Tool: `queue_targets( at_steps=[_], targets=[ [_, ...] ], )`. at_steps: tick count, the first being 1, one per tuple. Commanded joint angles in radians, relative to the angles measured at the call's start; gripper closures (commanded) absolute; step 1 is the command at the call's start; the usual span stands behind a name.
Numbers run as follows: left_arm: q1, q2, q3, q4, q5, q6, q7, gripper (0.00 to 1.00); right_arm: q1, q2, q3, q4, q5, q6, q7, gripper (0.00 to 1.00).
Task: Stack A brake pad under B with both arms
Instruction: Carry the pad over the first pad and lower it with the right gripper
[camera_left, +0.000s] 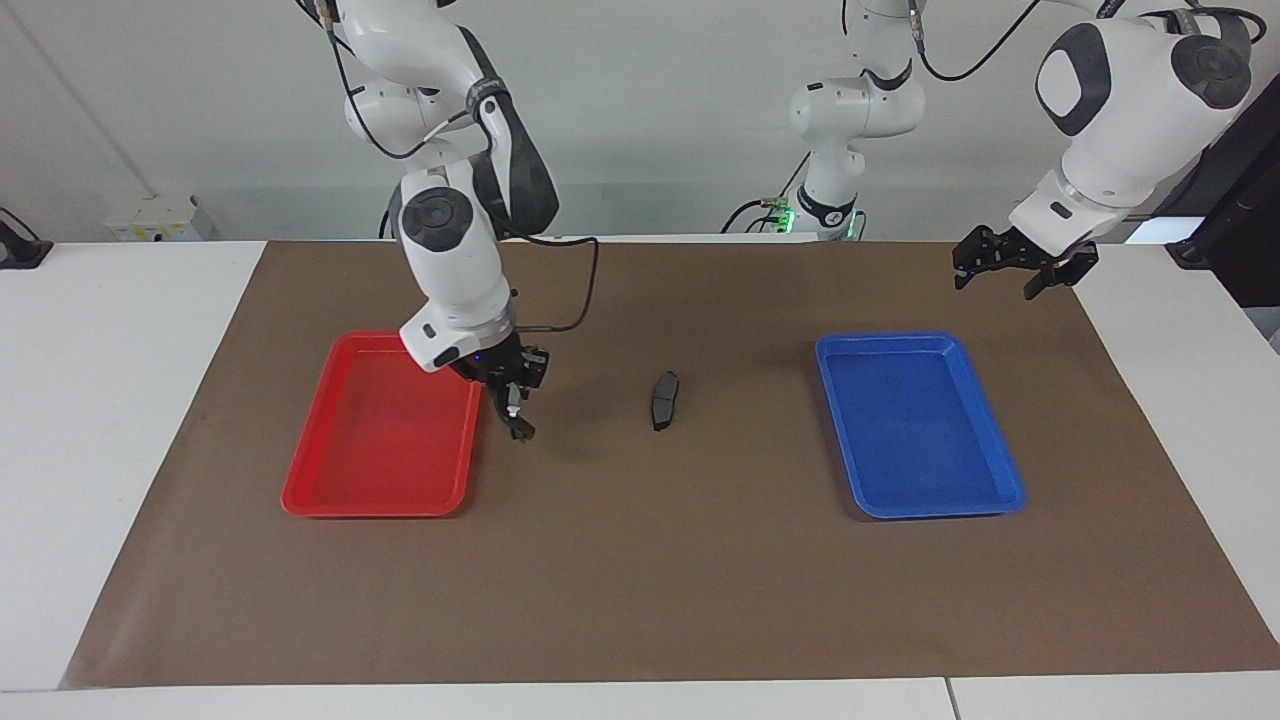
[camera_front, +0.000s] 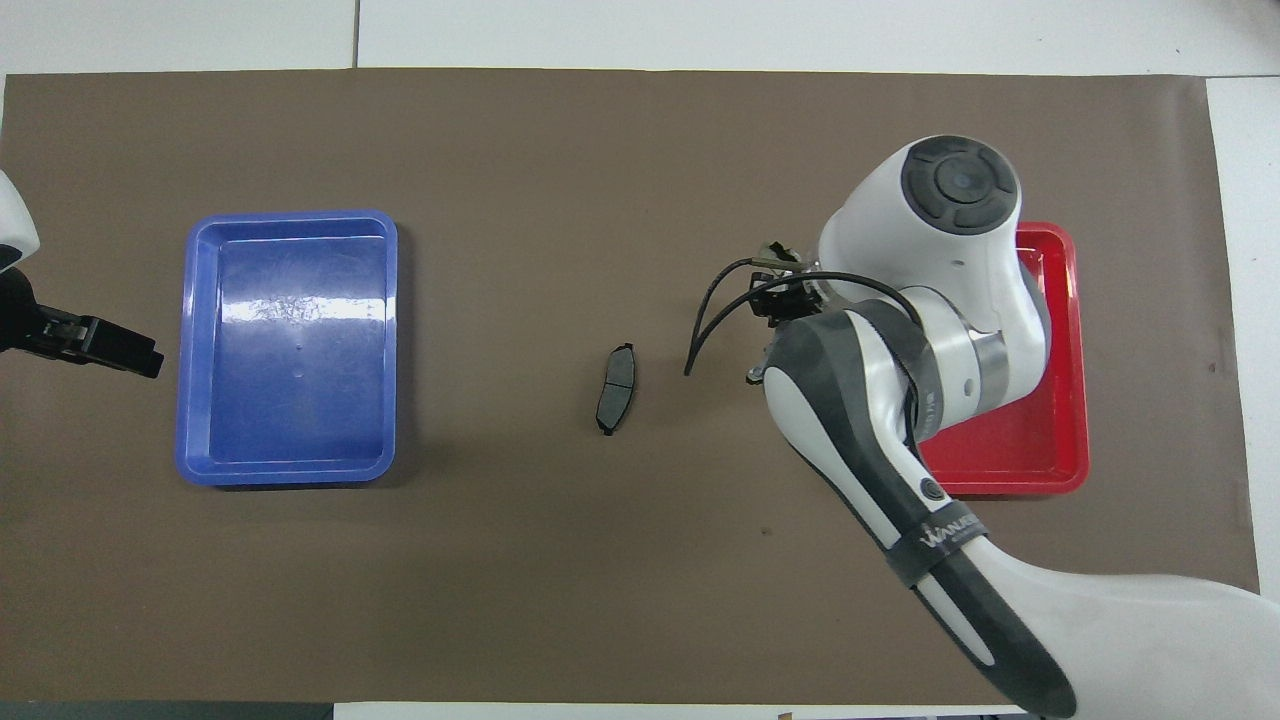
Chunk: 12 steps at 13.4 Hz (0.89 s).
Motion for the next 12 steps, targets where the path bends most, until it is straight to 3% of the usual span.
queue_targets(
  at_steps=[1,12],
  targets=[
    [0.008,-0.014,-0.009,-0.008,0.012,0.043,-0.002,0.01,0.064,0.154,-0.002,0.18,0.028,-0.012,0.157,1.0],
    [0.002,0.001,-0.009,0.024,0.005,0.064,-0.18,0.01,0.228,0.228,0.002,0.114,0.071,0.113,0.154,1.0]
  ],
)
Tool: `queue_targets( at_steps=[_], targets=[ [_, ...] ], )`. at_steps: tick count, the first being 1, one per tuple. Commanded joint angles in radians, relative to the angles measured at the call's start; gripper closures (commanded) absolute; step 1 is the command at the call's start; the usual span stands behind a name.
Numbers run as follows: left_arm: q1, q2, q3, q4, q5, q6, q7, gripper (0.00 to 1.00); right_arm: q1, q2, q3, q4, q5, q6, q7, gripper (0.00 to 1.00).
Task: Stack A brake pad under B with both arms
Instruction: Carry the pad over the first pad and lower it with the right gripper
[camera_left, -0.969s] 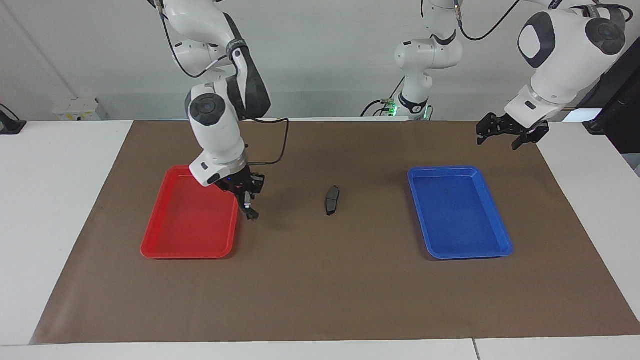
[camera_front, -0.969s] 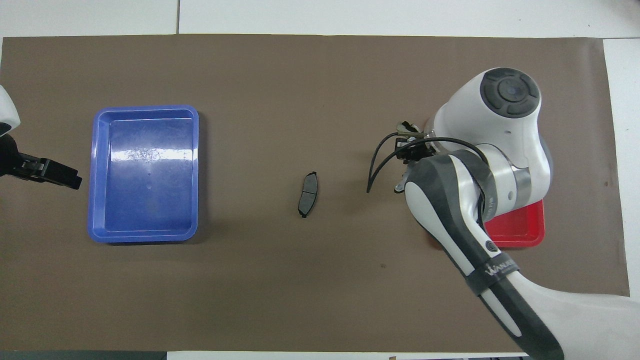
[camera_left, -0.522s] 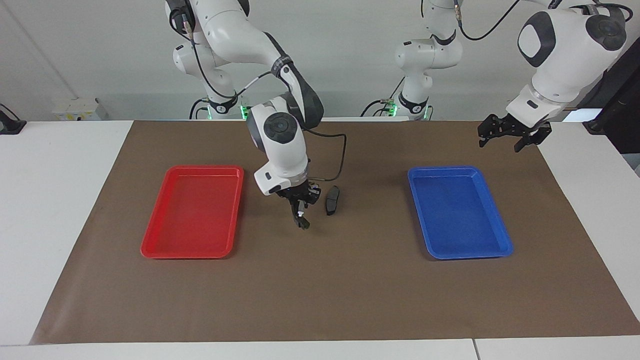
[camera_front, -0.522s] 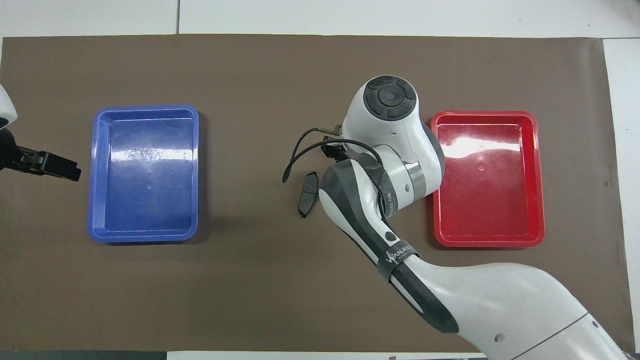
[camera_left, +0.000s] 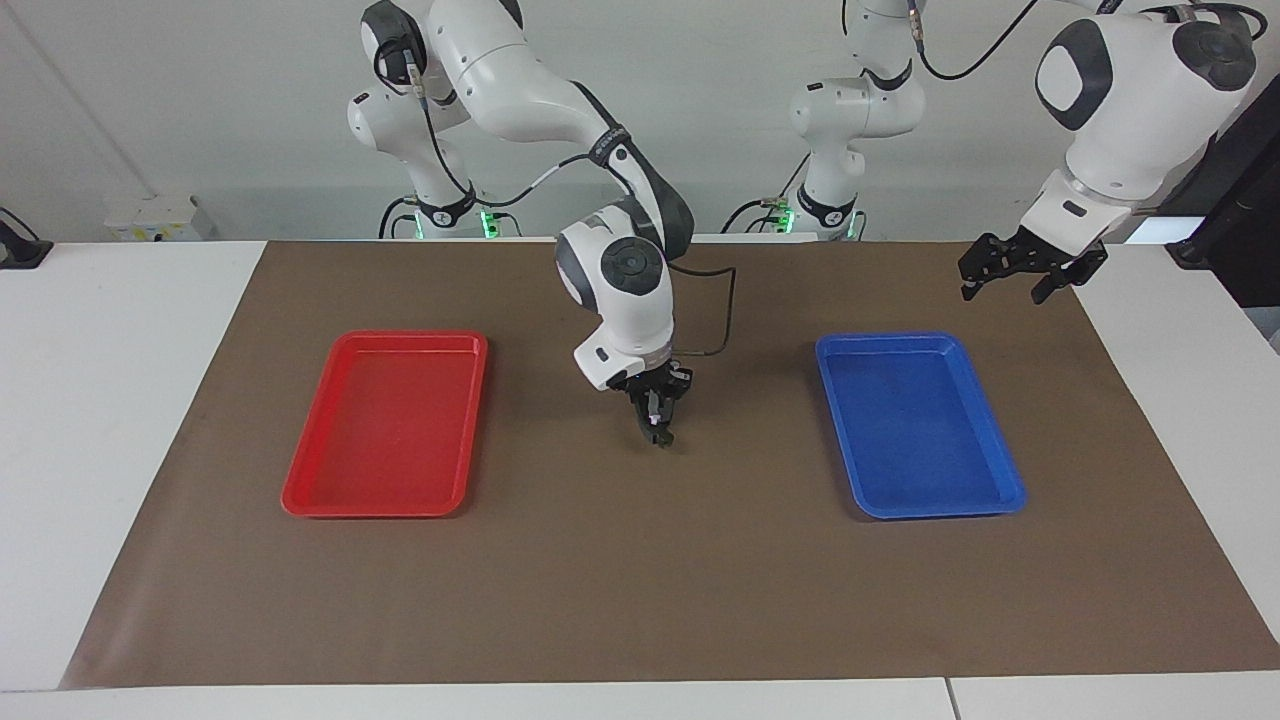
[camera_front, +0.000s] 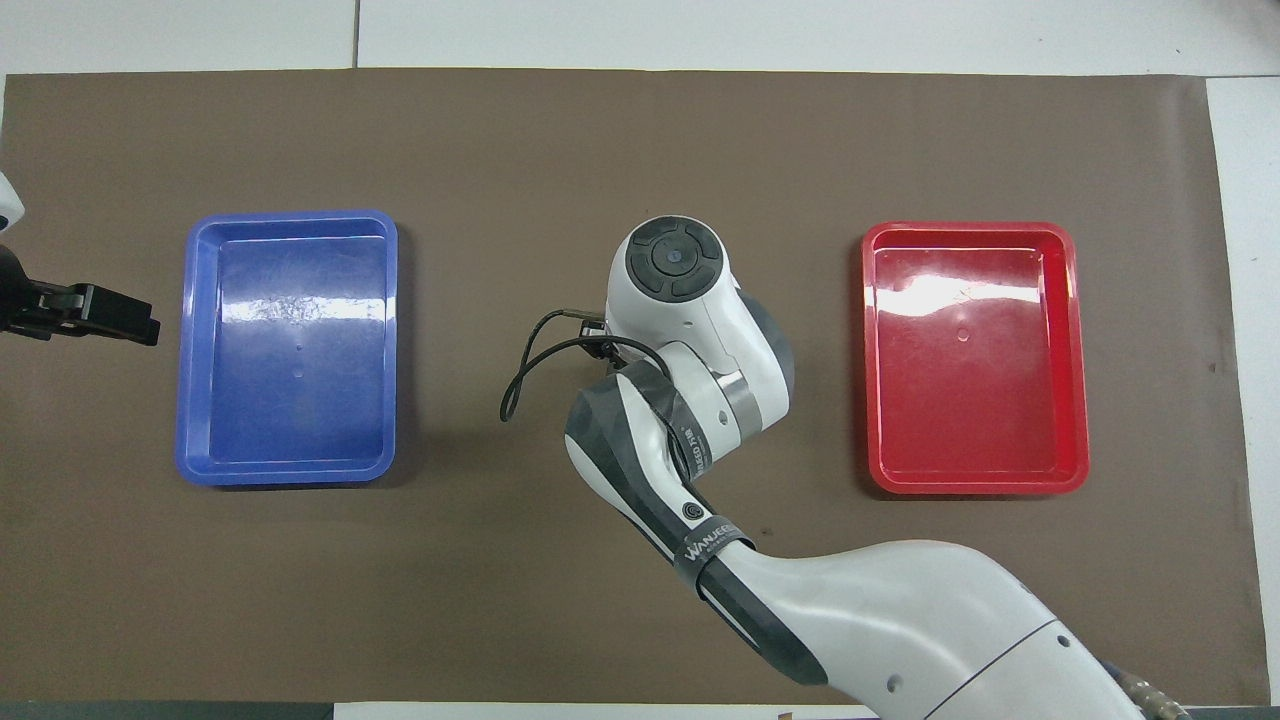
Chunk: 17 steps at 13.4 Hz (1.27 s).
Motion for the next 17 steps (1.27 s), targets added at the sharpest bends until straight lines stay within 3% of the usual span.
queue_targets(
  at_steps=[1,6,16,17],
  targets=[
    [0.0,0.0,-0.005,0.005,0.005,0.005,-0.027,0.01,0.006,-0.007,0.0,-0.04,0.018,0.019,-0.023,1.0],
    [-0.001,-0.004,-0.006,-0.004,0.005,0.003,-0.021,0.0,0.008,-0.015,0.0,-0.054,0.008,-0.012,-0.014,1.0],
    [-0.003,-0.005,-0.006,-0.01,0.005,0.002,-0.021,0.0,0.021,-0.023,0.002,-0.103,0.018,0.072,0.043,1.0],
    [-0.003,-0.005,-0.006,-0.01,0.005,0.002,-0.021,0.0,0.023,-0.023,0.002,-0.103,0.02,0.075,0.043,0.96]
  ],
)
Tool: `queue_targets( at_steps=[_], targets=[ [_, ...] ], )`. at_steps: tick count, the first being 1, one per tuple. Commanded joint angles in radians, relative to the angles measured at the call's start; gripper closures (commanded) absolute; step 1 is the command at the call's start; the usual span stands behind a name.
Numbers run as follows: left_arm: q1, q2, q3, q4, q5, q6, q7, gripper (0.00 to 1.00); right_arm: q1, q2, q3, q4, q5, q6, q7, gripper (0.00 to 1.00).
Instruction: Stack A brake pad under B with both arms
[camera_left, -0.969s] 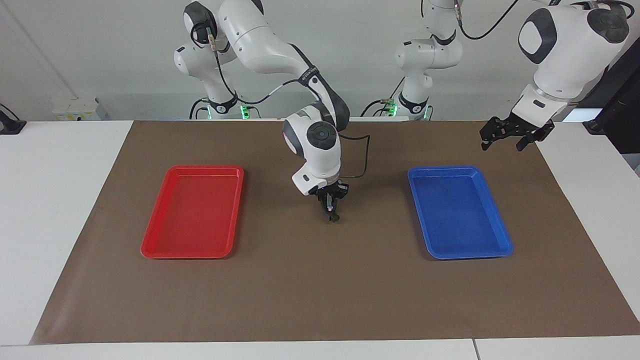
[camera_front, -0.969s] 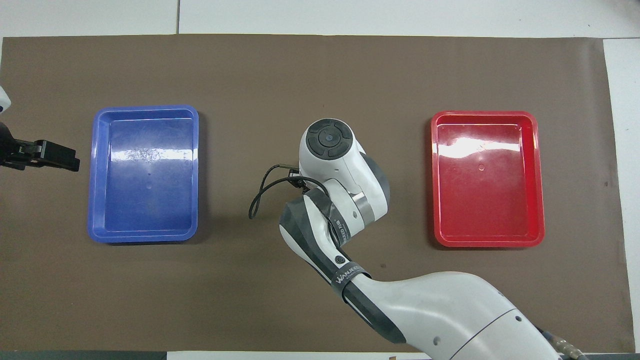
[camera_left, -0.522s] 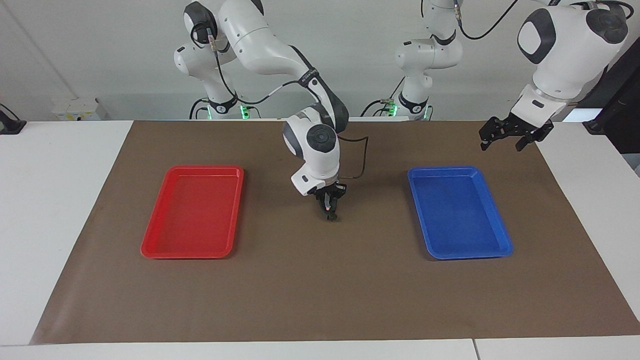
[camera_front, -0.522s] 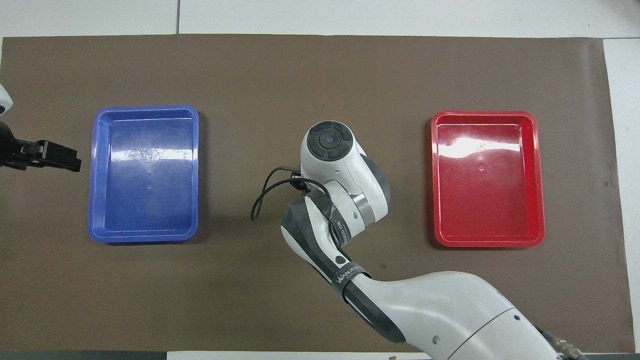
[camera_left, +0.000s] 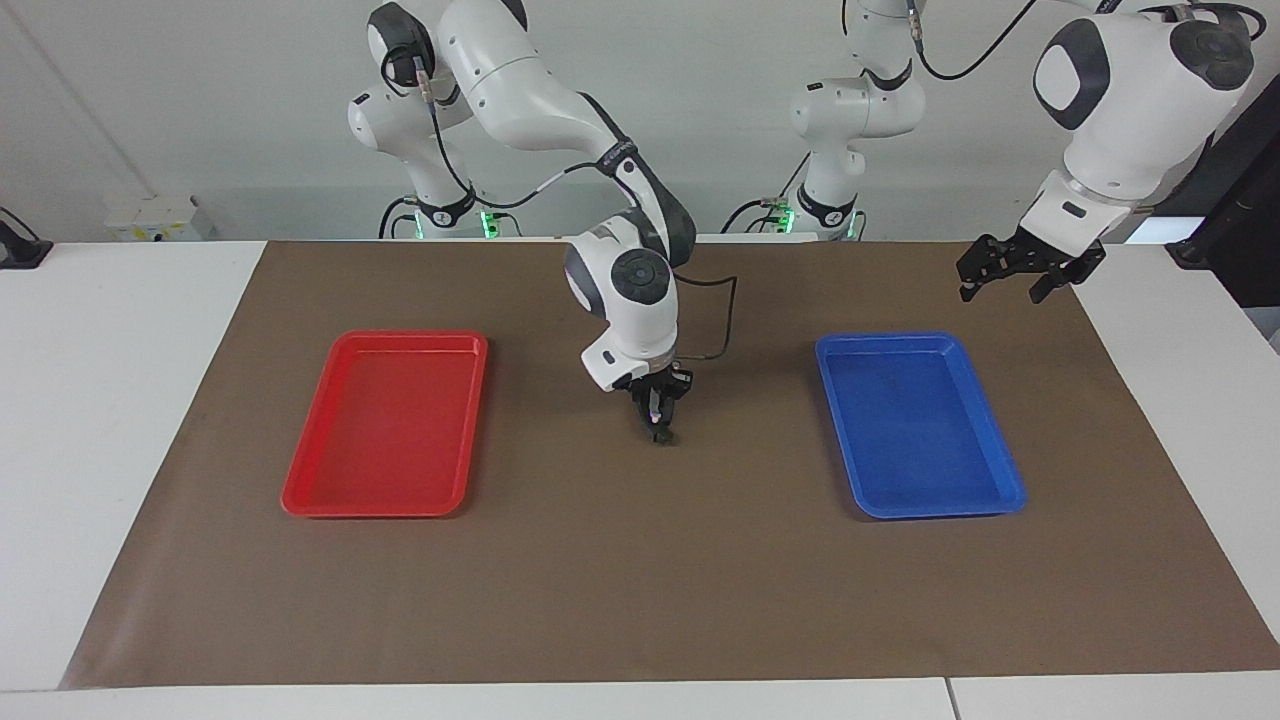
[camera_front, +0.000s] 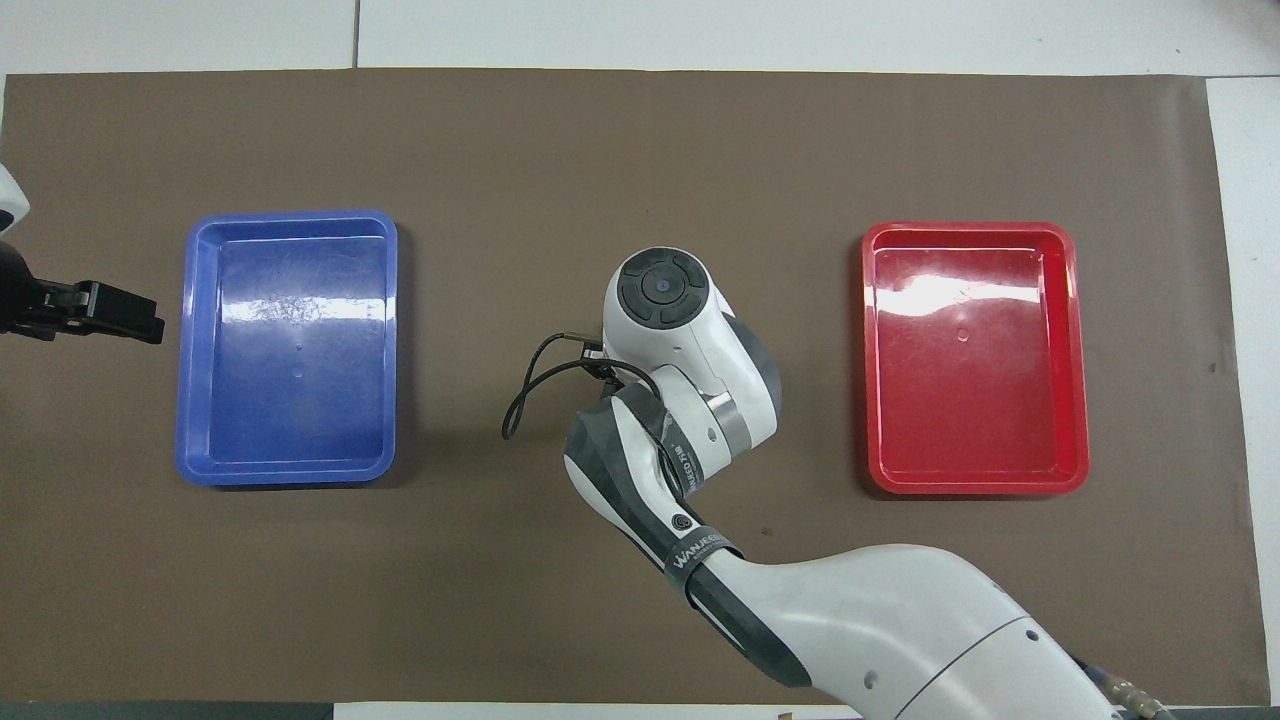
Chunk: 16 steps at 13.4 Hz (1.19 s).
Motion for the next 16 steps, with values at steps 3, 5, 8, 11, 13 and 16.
queue_targets(
  at_steps=[3,5,8,11,13,16],
  targets=[
    [0.008,-0.007,-0.002,-0.008,0.005,-0.001,-0.019,0.0,0.011,-0.022,0.002,-0.034,0.021,0.048,0.019,0.01],
    [0.012,-0.009,0.0,-0.008,0.005,-0.001,-0.019,0.0,0.011,-0.022,0.0,-0.001,0.021,0.016,0.024,0.01],
    [0.011,-0.009,-0.002,-0.008,0.005,-0.001,-0.019,0.0,-0.004,-0.08,-0.009,0.008,0.006,-0.032,0.027,0.01],
    [0.012,-0.009,0.0,-0.008,0.005,-0.001,-0.019,0.0,-0.118,-0.221,-0.012,-0.02,-0.043,-0.073,-0.011,0.01],
    [0.011,-0.009,-0.002,-0.008,0.005,-0.001,-0.019,0.0,-0.214,-0.284,-0.011,-0.017,-0.138,-0.132,-0.149,0.01],
    [0.011,-0.009,-0.002,-0.008,0.005,-0.001,-0.019,0.0,-0.338,-0.348,-0.009,-0.009,-0.201,-0.2,-0.298,0.01]
  ],
)
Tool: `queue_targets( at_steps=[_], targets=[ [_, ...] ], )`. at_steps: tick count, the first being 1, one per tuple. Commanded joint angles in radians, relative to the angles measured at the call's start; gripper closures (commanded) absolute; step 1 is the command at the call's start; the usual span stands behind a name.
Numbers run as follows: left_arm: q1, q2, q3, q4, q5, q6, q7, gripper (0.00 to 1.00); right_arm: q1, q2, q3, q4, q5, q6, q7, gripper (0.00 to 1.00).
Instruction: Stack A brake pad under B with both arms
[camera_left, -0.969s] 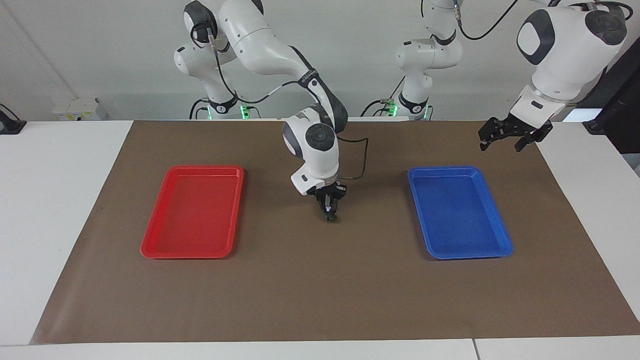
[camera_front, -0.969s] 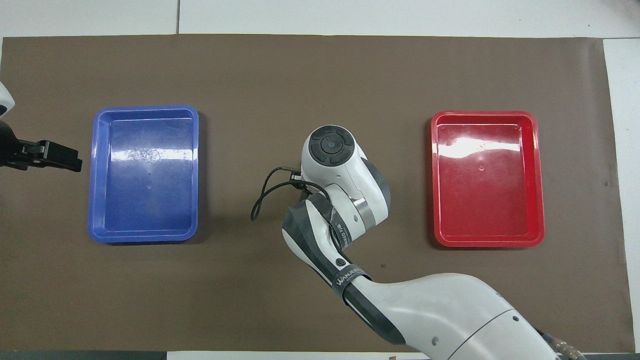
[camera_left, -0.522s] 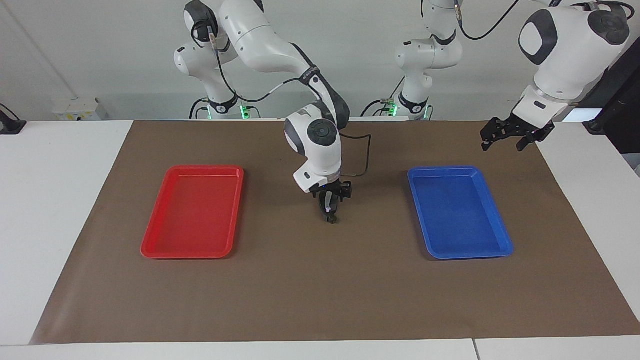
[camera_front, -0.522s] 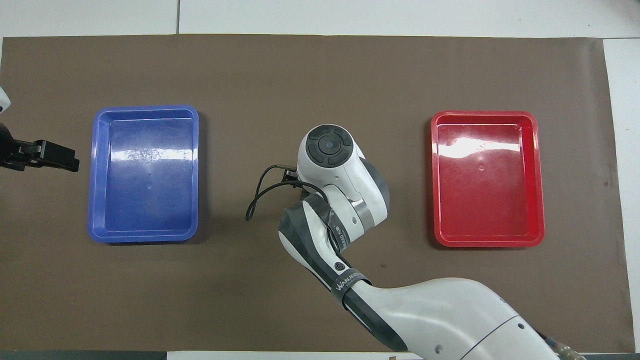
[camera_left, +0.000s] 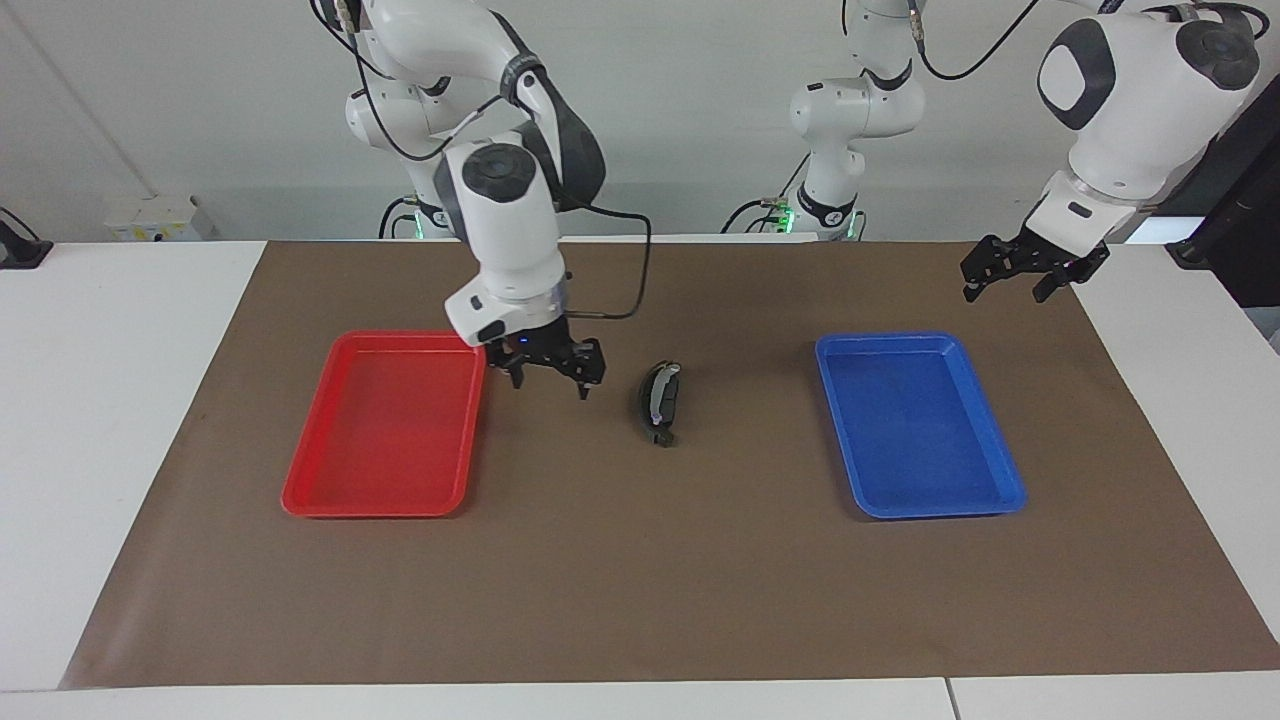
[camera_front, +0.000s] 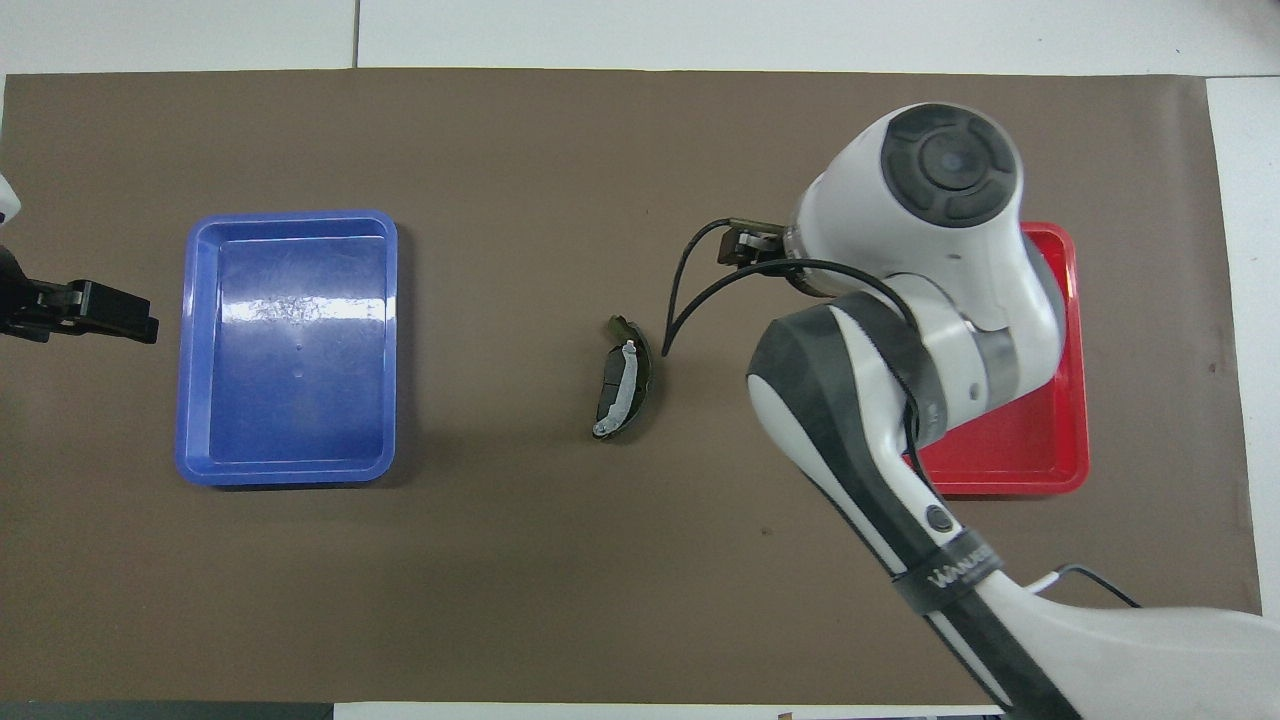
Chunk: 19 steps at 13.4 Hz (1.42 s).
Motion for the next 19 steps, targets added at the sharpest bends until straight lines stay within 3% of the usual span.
queue_targets(
  at_steps=[1,9,19],
  targets=[
    [0.003,-0.009,-0.003,-0.008,0.005,-0.001,-0.012,0.0,-0.098,-0.062,0.015,-0.024,-0.028,-0.052,-0.132,0.01],
    [0.003,-0.009,-0.003,-0.008,0.005,-0.001,-0.012,0.0,-0.293,-0.229,0.017,-0.023,-0.01,-0.259,-0.369,0.01],
    [0.003,-0.009,-0.003,-0.008,0.005,0.001,-0.012,0.0,-0.347,-0.24,0.012,0.061,0.007,-0.485,-0.368,0.01]
  ],
)
